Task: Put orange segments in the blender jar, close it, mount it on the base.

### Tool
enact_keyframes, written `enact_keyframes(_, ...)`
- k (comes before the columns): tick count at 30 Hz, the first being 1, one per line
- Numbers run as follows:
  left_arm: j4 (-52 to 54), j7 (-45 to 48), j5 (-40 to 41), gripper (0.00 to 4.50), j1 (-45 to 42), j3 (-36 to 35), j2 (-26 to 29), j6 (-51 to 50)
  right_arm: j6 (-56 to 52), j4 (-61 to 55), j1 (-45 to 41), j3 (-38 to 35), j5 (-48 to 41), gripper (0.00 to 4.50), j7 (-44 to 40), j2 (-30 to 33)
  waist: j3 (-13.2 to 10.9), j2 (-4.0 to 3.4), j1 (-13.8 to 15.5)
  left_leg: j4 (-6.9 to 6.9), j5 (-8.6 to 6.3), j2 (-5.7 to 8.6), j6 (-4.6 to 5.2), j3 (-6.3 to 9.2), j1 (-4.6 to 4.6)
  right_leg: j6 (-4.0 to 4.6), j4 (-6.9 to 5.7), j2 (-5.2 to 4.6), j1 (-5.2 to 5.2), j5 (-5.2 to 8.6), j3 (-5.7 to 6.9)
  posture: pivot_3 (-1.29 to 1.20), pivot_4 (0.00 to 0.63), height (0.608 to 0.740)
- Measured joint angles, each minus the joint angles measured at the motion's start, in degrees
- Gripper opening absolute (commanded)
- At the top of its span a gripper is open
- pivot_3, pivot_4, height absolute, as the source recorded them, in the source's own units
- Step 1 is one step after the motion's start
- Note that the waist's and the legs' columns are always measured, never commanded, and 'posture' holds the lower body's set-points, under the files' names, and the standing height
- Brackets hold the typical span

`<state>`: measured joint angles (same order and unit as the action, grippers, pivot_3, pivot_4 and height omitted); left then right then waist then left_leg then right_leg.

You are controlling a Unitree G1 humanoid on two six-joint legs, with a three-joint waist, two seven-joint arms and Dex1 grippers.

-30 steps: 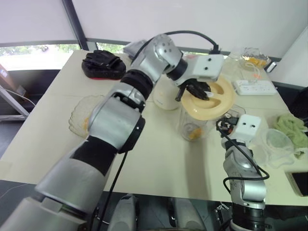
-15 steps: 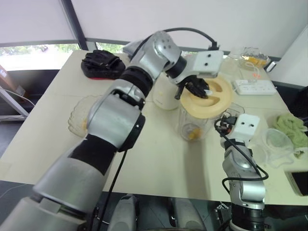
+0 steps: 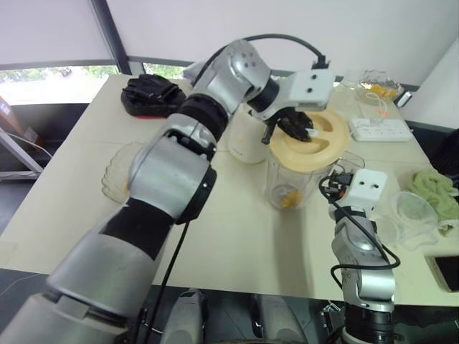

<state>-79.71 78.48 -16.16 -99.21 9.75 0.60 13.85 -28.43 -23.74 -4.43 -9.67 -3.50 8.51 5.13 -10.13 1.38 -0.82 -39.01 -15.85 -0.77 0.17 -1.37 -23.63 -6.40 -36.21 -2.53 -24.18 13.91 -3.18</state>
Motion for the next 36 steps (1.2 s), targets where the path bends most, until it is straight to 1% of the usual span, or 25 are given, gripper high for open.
enact_keyframes(8, -0.1, -0.1, 0.0, 0.23, -0.1, -0.2, 0.1, -0.2, 0.1, 0.0, 0.0, 0.0, 0.1, 1.05, 0.0, -0.1, 0.0, 0.0, 0.0, 0.0, 0.0, 0.0, 0.0, 0.0, 0.0, 0.0, 0.0, 0.0, 0.0, 0.0, 0.0, 0.0, 0.15, 0.74)
enact_keyframes(14, -0.1, -0.1, 0.5, 0.23, -0.3, -2.3, 0.2, -1.1, 0.2, 0.0, -0.1, 0.2, 0.1, 1.05, 0.0, -0.1, 0.0, 0.0, 0.0, 0.0, 0.0, 0.0, 0.0, 0.0, 0.0, 0.0, 0.0, 0.0, -0.01, 0.0, 0.0, 0.0, 0.15, 0.74)
enact_keyframes(19, 0.0, -3.5, 0.6, 0.23, -2.3, -3.7, 0.7, -1.0, 0.3, -0.1, 0.0, 2.7, 0.2, 1.05, -2.4, 0.0, 0.0, -0.01, -0.3, 0.01, 0.0, -0.01, 0.0, 0.0, -0.02, -0.01, -0.01, 0.01, -0.05, -0.01, 0.0, 0.0, 0.15, 0.74)
enact_keyframes(27, 0.0, -4.9, 0.0, 0.23, -2.4, -3.7, 0.6, -1.1, 0.3, -0.1, 0.0, 2.8, 0.3, 1.05, -3.2, 0.0, 0.0, -0.01, -0.2, 0.01, 0.0, 0.0, 0.0, -0.02, -0.03, -0.02, -0.02, 0.01, -0.06, -0.01, 0.0, 0.0, 0.15, 0.74)
enact_keyframes(33, 0.0, 0.2, -0.2, 0.23, -2.4, -3.6, 0.6, -2.2, 0.8, -0.1, 0.4, 2.8, 0.5, 1.05, -3.2, -0.3, 0.0, -0.02, -0.2, 0.01, 0.0, -0.01, 0.0, -0.02, -0.03, -0.02, -0.03, 0.02, -0.07, -0.01, 0.0, 0.0, 0.15, 0.74)
enact_keyframes(36, 0.0, 2.5, -0.9, 0.23, -2.2, -2.3, 0.9, -2.2, 1.2, -0.1, 0.7, 2.9, 0.5, 1.05, -3.3, -0.3, 0.0, -0.02, -0.2, 0.01, 0.0, -0.01, 0.0, -0.02, -0.03, -0.02, -0.03, 0.02, -0.07, -0.01, -0.01, 0.0, 0.15, 0.74)
